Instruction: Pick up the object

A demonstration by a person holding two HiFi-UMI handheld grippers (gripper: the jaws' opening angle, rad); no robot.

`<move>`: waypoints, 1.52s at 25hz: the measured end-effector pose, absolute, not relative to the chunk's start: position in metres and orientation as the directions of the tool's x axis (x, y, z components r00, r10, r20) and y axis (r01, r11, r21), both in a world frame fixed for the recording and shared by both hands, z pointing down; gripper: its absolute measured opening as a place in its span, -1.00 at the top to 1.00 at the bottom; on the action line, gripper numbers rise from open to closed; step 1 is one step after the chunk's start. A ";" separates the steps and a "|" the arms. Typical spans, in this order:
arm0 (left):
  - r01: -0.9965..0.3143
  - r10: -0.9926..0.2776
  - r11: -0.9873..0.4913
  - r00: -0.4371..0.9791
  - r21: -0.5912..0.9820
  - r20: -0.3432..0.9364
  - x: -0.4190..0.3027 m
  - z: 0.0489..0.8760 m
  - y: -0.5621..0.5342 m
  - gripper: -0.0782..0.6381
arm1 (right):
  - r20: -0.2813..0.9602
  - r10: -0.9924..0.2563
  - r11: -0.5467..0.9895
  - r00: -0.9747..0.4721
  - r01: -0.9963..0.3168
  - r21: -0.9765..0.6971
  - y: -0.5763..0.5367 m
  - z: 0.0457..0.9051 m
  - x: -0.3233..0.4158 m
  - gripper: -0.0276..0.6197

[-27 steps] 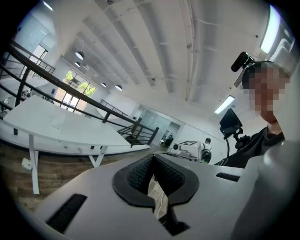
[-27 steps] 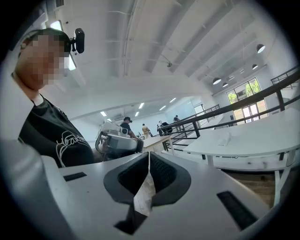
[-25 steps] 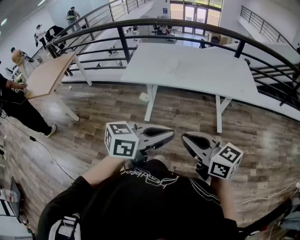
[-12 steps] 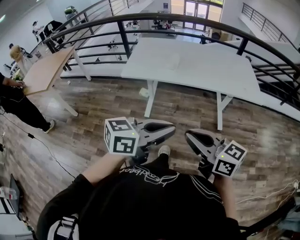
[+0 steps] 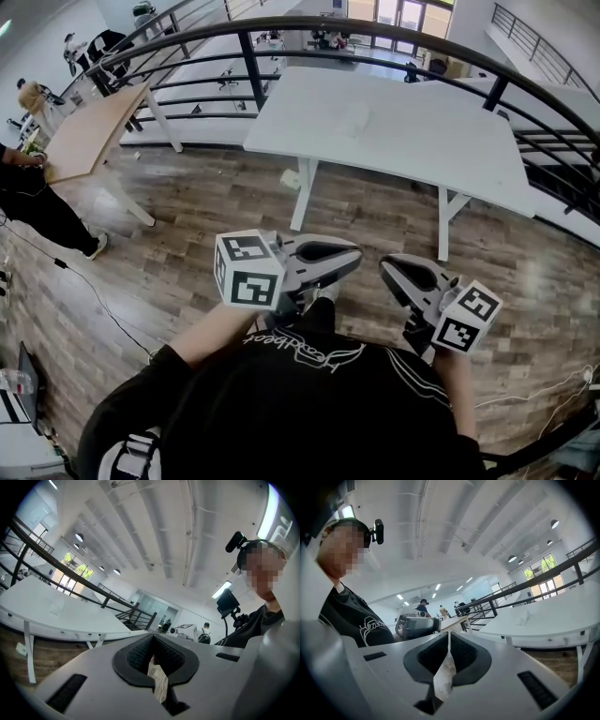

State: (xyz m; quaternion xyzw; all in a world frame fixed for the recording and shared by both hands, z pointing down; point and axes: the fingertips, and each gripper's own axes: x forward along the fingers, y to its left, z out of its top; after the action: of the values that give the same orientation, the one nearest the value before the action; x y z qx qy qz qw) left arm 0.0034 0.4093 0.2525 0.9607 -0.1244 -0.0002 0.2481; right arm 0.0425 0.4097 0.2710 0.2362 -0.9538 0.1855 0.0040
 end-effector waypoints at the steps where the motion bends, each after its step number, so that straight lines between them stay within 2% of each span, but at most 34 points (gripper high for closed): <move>1: -0.243 -0.241 -0.848 0.968 0.472 0.065 0.004 0.253 0.403 0.76 | 0.096 -0.449 0.818 -0.888 -0.453 -0.355 0.403 0.272 0.044 0.85; 22: -0.221 -0.226 -0.802 0.972 0.555 0.060 -0.026 0.270 0.111 0.76 | 0.120 -0.470 0.776 -0.875 -0.474 -0.417 0.115 0.281 0.011 0.85; 31: -0.204 -0.215 -0.802 0.976 0.562 0.047 -0.046 0.273 0.030 0.76 | 0.111 -0.472 0.781 -0.875 -0.473 -0.409 0.040 0.282 -0.014 0.85; 38: -0.188 -0.198 -0.796 0.979 0.575 0.045 -0.044 0.281 0.024 0.76 | 0.113 -0.485 0.773 -0.867 -0.486 -0.408 0.034 0.285 -0.012 0.85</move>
State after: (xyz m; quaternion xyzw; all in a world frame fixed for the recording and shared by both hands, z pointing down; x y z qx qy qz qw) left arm -0.0439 0.0244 0.2806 0.9477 -0.1019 -0.0086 0.3023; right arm -0.0121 0.0343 0.2845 0.2578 -0.9416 0.2166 0.0005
